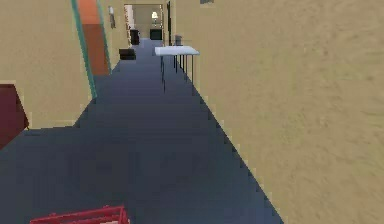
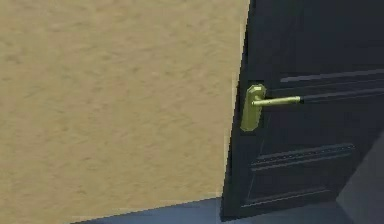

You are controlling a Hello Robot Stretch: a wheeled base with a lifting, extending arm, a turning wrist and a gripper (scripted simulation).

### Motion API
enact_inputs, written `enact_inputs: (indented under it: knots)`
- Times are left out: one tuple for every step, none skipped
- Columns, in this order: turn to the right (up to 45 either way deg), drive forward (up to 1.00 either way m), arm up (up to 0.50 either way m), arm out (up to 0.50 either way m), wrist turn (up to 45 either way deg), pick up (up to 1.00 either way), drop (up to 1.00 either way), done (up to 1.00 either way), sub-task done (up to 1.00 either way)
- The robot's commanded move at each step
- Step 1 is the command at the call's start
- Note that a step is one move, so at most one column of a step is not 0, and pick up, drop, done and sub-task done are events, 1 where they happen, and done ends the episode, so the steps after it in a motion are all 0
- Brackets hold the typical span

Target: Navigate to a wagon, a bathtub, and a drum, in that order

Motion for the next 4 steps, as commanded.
enact_inputs:
  knots:
    - [21.0,0.00,0.00,0.00,0.0,0.00,0.00,0.00,0.00]
    - [0.0,0.50,0.00,0.00,0.0,0.00,0.00,0.00,0.00]
    - [-27.0,0.00,0.00,0.00,0.0,0.00,0.00,0.00,0.00]
    - [0.0,0.75,0.00,0.00,0.0,0.00,0.00,0.00,0.00]
